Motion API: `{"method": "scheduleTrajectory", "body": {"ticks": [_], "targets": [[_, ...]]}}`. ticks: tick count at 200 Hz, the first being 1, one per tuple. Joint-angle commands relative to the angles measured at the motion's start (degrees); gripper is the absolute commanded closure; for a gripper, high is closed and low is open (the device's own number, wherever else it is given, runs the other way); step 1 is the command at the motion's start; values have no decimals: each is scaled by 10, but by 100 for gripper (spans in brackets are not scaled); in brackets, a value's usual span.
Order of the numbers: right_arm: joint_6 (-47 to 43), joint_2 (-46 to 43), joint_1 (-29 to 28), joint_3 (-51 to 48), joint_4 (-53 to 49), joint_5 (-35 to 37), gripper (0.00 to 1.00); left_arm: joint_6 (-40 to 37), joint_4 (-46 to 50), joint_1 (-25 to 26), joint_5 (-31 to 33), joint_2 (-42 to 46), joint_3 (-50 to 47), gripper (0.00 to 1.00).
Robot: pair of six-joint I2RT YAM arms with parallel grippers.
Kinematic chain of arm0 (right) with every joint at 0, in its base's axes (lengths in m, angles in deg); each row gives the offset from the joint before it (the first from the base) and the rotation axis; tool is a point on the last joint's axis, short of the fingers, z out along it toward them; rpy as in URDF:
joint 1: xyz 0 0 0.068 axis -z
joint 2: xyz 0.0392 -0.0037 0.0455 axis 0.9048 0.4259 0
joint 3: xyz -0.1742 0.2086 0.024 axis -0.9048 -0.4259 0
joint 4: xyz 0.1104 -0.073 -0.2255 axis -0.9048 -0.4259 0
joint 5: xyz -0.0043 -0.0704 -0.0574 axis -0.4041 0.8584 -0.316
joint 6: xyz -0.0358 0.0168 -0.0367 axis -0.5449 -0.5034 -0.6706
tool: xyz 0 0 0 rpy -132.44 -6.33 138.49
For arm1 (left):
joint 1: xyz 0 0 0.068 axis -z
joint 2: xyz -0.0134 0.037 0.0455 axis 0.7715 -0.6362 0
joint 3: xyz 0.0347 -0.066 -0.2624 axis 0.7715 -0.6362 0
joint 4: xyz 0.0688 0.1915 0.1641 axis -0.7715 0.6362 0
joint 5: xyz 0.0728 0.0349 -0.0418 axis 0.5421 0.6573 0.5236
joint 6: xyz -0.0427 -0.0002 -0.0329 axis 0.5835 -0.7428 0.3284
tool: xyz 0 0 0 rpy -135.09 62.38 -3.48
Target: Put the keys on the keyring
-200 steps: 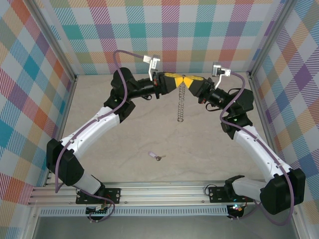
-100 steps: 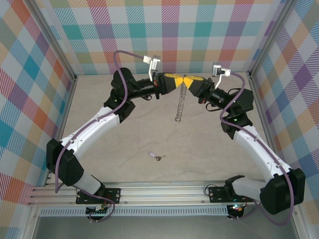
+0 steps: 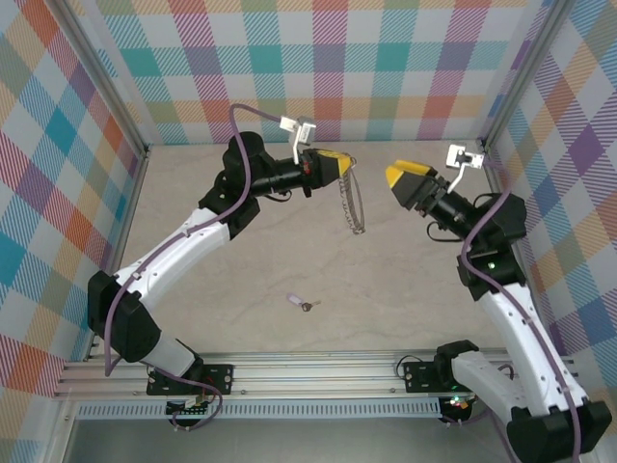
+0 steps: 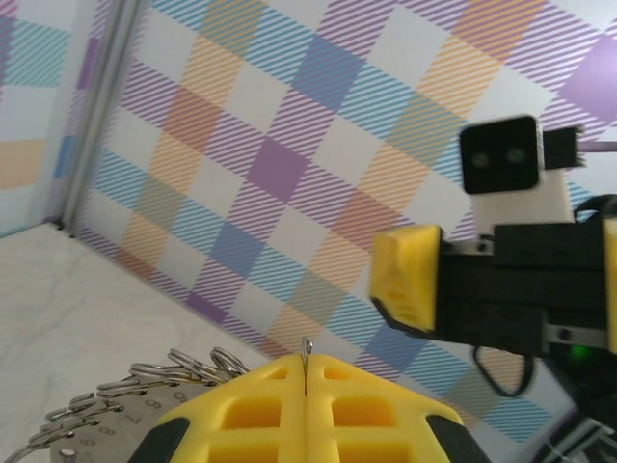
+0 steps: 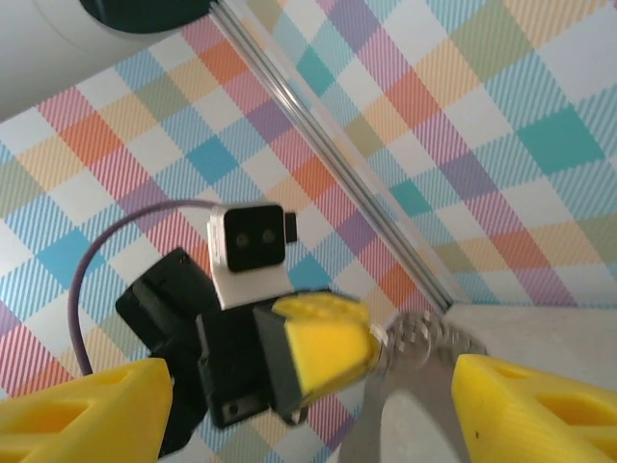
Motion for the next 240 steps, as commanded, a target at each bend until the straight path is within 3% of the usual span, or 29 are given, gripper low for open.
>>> {"method": "scheduleTrajectory", "body": {"ticks": [1, 36, 103, 163, 202, 240], "targets": [[-31, -13, 0, -34, -151, 0, 22, -56, 25, -11, 36, 35, 4, 100], [-52, 19, -26, -112, -222, -38, 21, -68, -3, -37, 74, 57, -33, 100], [-149, 199, -195, -104, -315, 70, 20, -40, -61, -114, 77, 61, -71, 100], [-229, 333, -319, -30, -372, 168, 55, -4, -85, -168, 53, 65, -81, 100], [-265, 424, -396, 33, -405, 227, 58, 12, -88, -196, 38, 72, -86, 100], [-288, 497, -433, 87, -434, 272, 61, 26, -101, -215, 27, 82, -93, 100]]}}
